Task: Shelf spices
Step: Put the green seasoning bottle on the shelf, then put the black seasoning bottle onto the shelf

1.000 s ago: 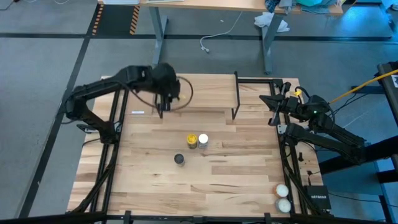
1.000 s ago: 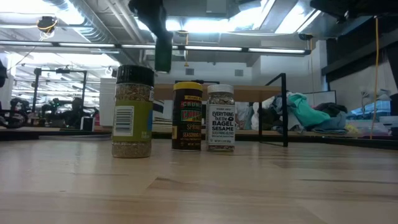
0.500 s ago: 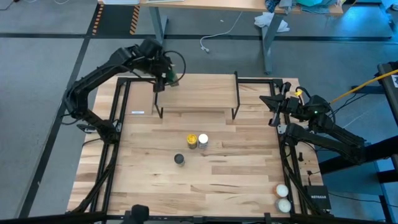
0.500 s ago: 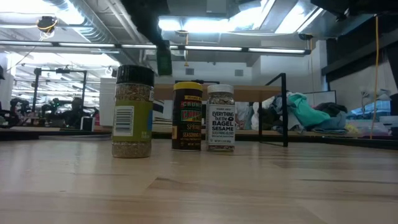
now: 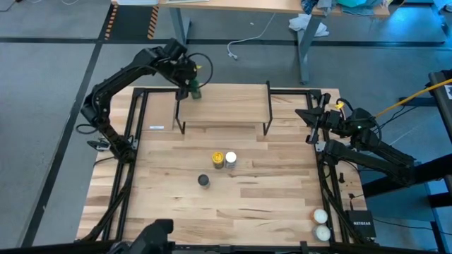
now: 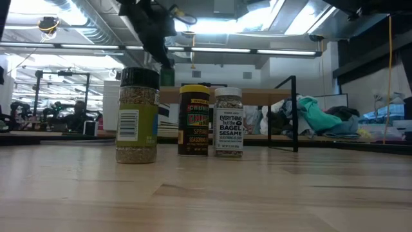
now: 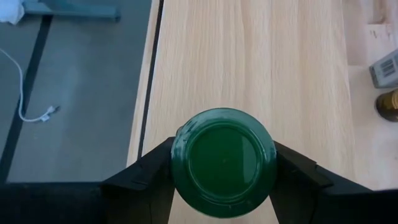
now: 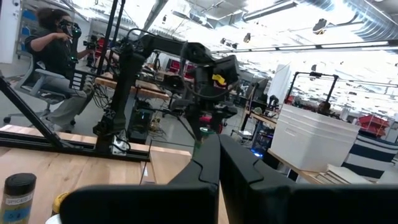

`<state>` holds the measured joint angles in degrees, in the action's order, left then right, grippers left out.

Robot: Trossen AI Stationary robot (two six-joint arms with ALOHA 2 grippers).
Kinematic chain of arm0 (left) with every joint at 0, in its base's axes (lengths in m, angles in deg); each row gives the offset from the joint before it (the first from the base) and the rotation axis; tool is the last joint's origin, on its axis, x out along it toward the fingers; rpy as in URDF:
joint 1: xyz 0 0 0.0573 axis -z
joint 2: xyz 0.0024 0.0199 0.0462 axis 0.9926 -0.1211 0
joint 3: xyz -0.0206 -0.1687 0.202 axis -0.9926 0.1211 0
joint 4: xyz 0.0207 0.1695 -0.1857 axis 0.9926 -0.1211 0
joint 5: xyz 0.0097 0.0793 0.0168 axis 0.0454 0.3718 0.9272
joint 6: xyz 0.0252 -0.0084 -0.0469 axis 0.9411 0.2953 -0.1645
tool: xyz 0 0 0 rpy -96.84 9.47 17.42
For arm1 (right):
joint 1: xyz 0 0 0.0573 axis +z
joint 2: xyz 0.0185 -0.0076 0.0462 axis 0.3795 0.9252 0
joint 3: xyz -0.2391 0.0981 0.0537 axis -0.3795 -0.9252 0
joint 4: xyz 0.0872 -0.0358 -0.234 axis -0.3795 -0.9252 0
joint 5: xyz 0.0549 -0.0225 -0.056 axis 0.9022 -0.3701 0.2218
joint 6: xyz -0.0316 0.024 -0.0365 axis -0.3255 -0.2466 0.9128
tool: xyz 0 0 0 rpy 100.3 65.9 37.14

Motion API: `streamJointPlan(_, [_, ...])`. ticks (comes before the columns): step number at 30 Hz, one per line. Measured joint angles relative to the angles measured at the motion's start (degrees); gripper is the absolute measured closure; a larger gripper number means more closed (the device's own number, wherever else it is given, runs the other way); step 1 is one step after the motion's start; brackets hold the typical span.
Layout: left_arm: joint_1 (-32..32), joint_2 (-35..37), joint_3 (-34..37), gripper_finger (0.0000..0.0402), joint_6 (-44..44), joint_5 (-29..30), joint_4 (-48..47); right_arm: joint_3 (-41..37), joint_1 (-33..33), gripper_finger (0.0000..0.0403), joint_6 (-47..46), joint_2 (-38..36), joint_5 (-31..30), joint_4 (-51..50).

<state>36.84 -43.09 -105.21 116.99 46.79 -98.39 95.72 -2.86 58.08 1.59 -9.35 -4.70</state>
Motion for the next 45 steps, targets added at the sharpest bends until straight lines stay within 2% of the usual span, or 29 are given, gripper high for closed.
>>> streamJointPlan(10, [-0.08,-2.96,-3.76,0.021,2.12,-2.32,-0.18,0.0,0.0,0.0397,0.15,0.01,-0.04,-0.02])
streamJointPlan(19, [0.67,-3.0,-3.76,0.021,-1.75,-2.12,-0.32,0.0,0.01,0.0397,0.17,0.01,-0.04,-0.04])
streamJointPlan(20, [0.86,-3.0,-3.76,0.0206,-2.24,-1.95,-0.3,0.0,0.01,0.0397,0.17,0.01,-0.04,-0.04])
streamJointPlan(24, [1.42,-3.0,-3.76,0.015,-4.36,-0.25,-0.26,0.0,0.01,0.0397,0.18,0.01,-0.03,-0.07])
streamJointPlan(27, [1.96,-3.0,-3.76,0.0133,-5.44,-0.14,-0.3,0.0,0.01,0.0397,0.19,0.01,-0.04,-0.07])
streamJointPlan(35, [4.31,-3.0,-4.21,0.0143,-5.76,2.96,-0.46,0.0,0.0,0.0397,0.2,0.0,-0.04,-0.09])
streamJointPlan(45, [5.77,-2.92,-11.6,0.0142,-9.09,3.31,-0.32,0.0,-0.01,0.0397,0.2,0.01,-0.01,-0.09])
